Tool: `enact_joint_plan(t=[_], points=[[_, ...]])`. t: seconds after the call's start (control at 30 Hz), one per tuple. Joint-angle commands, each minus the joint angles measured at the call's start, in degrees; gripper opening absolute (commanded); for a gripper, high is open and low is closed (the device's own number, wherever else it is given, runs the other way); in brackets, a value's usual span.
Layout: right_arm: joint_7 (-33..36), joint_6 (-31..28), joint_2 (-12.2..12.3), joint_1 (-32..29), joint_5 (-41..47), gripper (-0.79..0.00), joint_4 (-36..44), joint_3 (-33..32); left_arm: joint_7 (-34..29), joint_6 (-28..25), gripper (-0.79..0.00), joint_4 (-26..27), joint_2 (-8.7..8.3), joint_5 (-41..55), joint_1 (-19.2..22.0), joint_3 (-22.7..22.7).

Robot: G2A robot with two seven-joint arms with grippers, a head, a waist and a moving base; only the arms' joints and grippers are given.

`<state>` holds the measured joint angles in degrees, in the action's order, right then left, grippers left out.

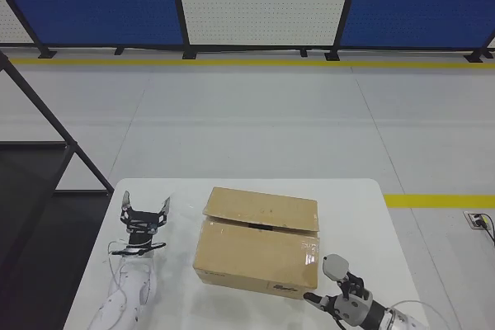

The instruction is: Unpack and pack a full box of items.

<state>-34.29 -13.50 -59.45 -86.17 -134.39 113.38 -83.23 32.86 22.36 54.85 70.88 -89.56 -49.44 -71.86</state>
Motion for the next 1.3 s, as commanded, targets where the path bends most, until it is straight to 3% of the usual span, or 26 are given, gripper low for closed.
enact_joint_plan(t=[0.0, 0.53, 1.27], points=[[0.1, -0.1, 0.0, 0.2, -0.1, 0.0, 0.0, 0.1, -0.1, 0.5, 0.0, 0.2, 0.04, 0.3, -0.3, -0.5], [0.7, -1.3, 0.3, 1.5, -1.1, 0.0, 0.4, 1.5, 2.7, 9.1, 0.0, 4.2, 0.08, 1.5, -6.5, -6.2], [1.2, -2.5, 0.5, 3.9, -2.1, 0.0, 0.5, 3.8, 4.8, 14.2, 0.0, 7.5, 1.06, 2.3, -13.0, -9.9]])
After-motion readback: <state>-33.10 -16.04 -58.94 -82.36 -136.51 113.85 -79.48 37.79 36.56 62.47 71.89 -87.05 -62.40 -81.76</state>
